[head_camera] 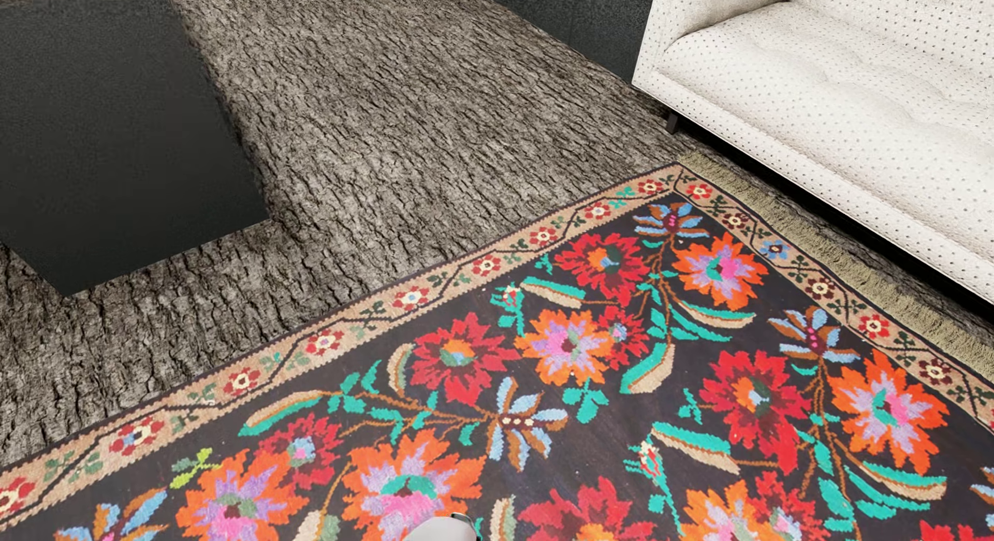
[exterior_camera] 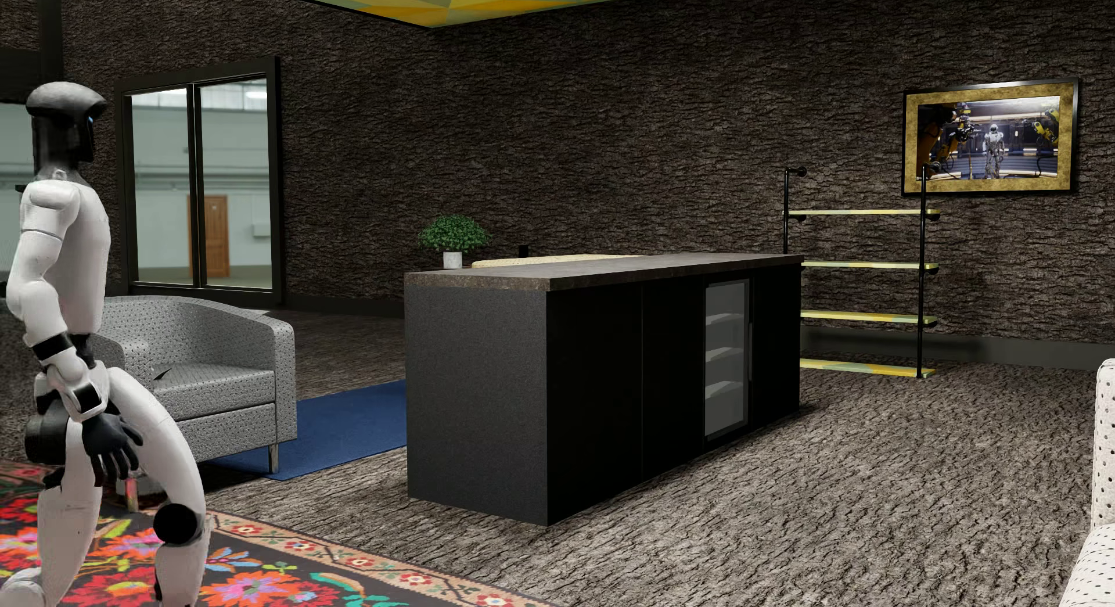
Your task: Walk towards the shelves
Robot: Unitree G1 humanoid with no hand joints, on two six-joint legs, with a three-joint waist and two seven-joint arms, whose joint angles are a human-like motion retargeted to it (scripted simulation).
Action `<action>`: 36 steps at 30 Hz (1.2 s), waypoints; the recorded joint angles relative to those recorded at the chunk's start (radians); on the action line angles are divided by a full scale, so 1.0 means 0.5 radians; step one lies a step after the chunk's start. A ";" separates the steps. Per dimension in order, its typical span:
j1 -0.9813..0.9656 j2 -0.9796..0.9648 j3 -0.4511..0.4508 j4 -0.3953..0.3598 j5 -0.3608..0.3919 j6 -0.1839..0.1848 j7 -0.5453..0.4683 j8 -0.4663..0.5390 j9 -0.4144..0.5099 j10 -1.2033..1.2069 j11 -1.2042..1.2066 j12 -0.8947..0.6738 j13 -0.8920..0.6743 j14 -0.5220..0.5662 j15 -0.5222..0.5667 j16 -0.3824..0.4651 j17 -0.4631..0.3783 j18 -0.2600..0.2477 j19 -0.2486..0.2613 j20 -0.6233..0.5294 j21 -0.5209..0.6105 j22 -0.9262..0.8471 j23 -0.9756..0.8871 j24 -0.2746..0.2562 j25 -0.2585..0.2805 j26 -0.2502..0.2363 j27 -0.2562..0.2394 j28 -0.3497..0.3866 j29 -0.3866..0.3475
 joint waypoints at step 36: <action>1.401 -1.204 -0.809 0.015 0.023 0.161 0.000 0.000 0.019 -0.497 -0.663 -0.233 0.317 -1.127 -0.557 0.088 -0.086 0.000 0.000 0.228 -0.003 -0.173 0.091 0.000 0.000 0.000 0.000 0.000 0.000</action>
